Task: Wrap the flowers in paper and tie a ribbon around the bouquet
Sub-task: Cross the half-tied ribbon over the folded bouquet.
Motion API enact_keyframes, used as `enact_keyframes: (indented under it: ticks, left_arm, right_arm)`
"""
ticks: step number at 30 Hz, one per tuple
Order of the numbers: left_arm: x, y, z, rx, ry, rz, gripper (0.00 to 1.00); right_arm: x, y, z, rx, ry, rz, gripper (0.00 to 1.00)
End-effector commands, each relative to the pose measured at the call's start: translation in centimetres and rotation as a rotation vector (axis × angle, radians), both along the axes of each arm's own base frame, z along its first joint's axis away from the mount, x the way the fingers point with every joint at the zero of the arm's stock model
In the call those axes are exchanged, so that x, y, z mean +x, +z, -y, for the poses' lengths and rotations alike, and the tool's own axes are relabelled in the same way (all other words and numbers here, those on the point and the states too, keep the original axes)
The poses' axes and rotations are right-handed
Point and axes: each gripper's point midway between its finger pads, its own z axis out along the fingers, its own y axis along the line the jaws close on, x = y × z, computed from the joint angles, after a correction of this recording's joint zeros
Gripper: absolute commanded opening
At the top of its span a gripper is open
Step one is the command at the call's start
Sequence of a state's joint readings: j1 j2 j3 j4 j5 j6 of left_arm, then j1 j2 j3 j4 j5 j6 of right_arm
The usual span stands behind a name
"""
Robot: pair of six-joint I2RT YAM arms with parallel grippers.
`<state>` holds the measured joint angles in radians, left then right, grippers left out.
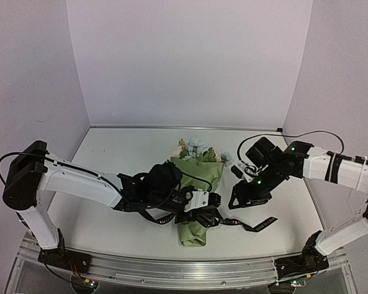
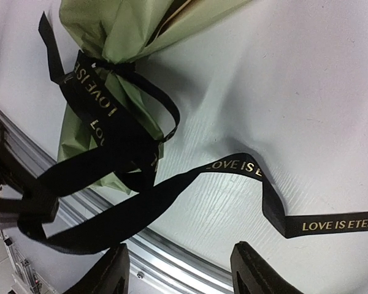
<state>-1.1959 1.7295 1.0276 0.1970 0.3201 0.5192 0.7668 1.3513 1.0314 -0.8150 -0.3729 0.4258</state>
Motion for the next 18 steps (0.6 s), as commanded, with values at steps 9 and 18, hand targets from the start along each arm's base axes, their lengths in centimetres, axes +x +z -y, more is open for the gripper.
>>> enact_keyframes:
  ticks: [9, 18]
  left_arm:
    - [-0.4, 0.4, 0.5, 0.012, -0.02, 0.13, 0.0]
    - [-0.1, 0.1, 0.3, 0.008, 0.005, 0.135, 0.0]
  right_arm:
    - [3.5, -0.6, -5.1, 0.152, 0.066, -0.056, 0.61]
    - [1.6, -2.9, -5.1, 0.224, 0.038, -0.053, 0.58]
